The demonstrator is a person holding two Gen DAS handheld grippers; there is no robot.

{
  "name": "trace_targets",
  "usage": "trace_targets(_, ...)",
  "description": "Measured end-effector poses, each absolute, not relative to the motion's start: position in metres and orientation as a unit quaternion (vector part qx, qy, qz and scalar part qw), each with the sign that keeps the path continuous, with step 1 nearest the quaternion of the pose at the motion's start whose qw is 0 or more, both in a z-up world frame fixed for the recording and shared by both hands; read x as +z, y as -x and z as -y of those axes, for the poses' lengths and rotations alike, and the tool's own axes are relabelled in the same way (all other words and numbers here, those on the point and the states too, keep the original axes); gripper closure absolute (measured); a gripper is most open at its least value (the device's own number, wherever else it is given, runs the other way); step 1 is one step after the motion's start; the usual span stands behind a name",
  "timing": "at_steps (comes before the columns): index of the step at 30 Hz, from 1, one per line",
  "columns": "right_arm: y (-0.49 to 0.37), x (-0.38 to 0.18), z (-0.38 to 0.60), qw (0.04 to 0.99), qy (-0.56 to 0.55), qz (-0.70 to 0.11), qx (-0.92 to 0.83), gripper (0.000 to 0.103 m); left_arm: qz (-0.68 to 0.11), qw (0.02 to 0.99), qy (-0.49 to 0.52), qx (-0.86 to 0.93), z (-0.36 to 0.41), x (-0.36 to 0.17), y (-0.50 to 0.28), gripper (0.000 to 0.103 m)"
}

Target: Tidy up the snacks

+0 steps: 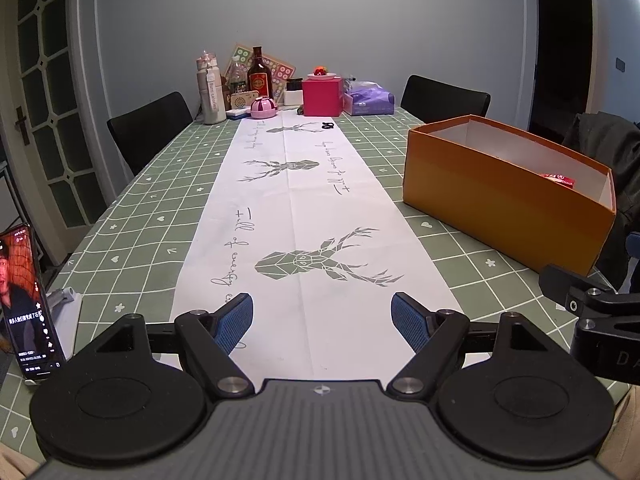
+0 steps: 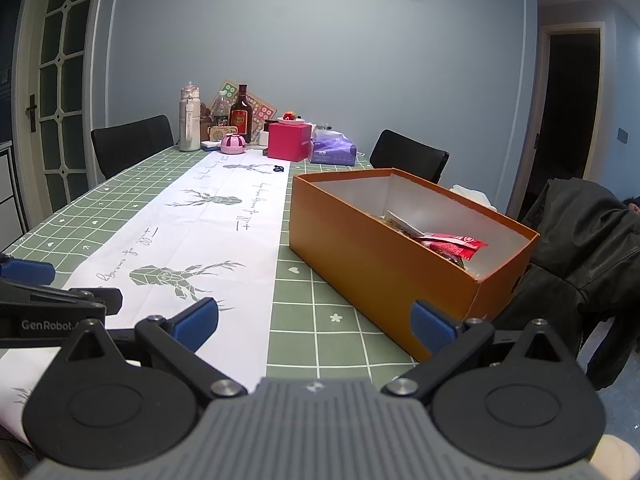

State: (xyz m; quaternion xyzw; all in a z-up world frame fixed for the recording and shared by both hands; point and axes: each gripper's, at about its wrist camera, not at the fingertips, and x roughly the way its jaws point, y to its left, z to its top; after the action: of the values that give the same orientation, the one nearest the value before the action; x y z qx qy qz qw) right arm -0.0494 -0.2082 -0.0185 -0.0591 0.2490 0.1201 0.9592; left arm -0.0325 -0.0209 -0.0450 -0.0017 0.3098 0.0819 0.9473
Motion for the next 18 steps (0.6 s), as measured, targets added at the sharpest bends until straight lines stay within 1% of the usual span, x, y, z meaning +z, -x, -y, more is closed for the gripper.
trace_targets(18,0.047,-0.0202,0.2075,0.958,0.06,-0.252,0.123,0.003,-0.309,0.948,0.001,0.077,0.0223,-0.0438,0.0343,0.011)
